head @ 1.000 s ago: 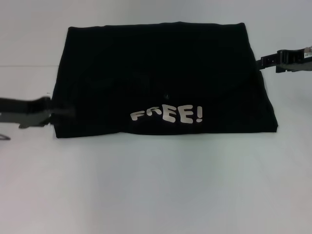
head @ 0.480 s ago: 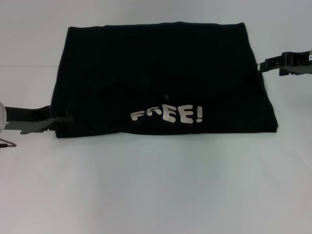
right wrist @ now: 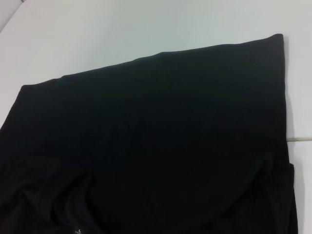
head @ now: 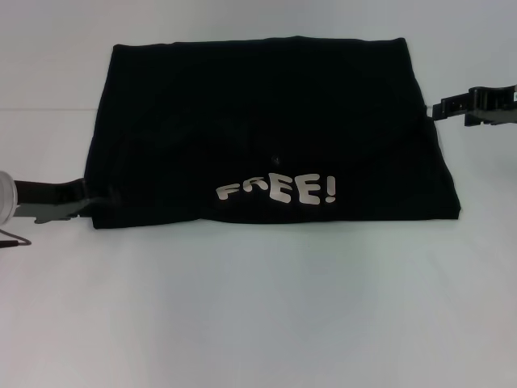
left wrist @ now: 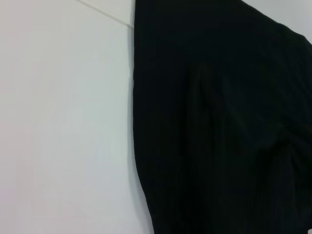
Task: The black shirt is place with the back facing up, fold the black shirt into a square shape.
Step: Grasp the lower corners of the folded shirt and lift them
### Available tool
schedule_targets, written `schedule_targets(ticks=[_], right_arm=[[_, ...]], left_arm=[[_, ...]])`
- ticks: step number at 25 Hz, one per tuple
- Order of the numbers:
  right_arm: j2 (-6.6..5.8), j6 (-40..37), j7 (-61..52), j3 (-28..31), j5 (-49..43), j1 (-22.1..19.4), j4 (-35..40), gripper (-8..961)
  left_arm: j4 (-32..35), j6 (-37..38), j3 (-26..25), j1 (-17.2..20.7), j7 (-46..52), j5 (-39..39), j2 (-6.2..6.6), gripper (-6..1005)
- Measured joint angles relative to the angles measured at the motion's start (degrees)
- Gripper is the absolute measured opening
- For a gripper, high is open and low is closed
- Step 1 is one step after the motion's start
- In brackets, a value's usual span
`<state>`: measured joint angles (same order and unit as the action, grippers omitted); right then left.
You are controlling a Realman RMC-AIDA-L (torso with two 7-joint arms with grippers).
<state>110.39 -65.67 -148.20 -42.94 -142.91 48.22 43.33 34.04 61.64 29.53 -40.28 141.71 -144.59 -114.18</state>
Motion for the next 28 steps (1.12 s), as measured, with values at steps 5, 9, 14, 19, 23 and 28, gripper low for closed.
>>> schedule_targets(ticks=[5,9,14,19,23,28], right_arm=[[0.00,0.40,0.01,0.12,0.00,-0.06,0.00,649],[0.00,0.50,0.02,0.15,0.00,-0.06,-0.08,645],[0.00,0.50,0.02,0.15,0.00,-0.13,-0.09,640],[-0.05,0.21,0.01,0.14,0.00,-0.15,-0.07,635],[-0.10,-0.01,0.02,0.14,-0.06,-0.16,0.06,631],[-0.54,-1.65,0.01,0.10,-0.33,-0.33,0.04,625]], left_arm=[[-0.18,0.29,0.00,-0.09,-0.43,0.21,-0.52,594],[-0.91,-0.09,0.07,-0.59,-0.65,-0.05,-0.72,594],[-1.52,-0.09,0.67,-1.06,-0.60,-0.30,-0.58,537],[-1.02,0.24,1.22,-1.08,0.59,-0.69,-0.61,480],[-1.00,0.21,1.33,-1.06,1.11,-1.00,-0.54,435],[-1.00,0.17,1.22,-1.03,1.27,-1.00,-0.46,181]])
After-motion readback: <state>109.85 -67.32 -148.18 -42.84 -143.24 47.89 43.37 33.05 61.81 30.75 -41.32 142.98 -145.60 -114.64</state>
